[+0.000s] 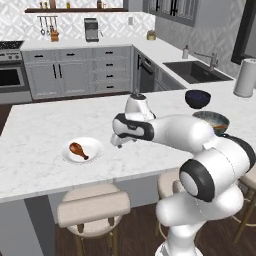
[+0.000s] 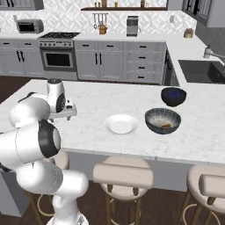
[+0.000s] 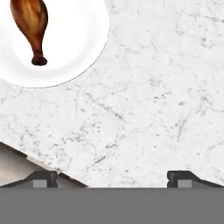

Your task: Pick the chicken drumstick and carrot from their plates and place them in the bowl. Then put the bowl in the fridge.

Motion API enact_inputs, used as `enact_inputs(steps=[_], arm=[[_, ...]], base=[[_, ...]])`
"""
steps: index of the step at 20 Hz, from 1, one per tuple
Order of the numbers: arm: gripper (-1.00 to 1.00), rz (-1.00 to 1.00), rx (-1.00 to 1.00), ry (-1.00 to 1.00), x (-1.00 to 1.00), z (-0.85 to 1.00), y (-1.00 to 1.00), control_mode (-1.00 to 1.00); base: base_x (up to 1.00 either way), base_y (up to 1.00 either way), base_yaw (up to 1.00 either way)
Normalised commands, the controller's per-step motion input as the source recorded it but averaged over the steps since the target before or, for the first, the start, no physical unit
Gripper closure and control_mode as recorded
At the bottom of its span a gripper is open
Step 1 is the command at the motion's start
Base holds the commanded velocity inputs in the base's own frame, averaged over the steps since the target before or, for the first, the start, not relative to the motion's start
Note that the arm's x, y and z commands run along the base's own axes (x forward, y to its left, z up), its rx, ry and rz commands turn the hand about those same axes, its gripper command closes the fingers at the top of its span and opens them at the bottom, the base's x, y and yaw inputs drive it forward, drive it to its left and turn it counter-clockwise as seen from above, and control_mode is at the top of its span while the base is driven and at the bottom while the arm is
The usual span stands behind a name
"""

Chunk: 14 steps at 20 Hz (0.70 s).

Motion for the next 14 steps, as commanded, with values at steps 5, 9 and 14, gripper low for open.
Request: enact_inputs(steps=[5, 9, 14], arm=[[-1.00, 0.51, 0.00, -0.04, 0.17, -0.05, 1.00, -1.00], [-1.00, 0.18, 0.00, -0.03, 0.40, -0.16, 1.00, -1.00], [-1.00, 0.06, -0.01, -0.04, 0.25, -0.33, 1.00, -1.00]], base=[[0.00, 0.00, 0.00], [0.00, 0.00, 0.00], [0.00, 0.00, 0.00]])
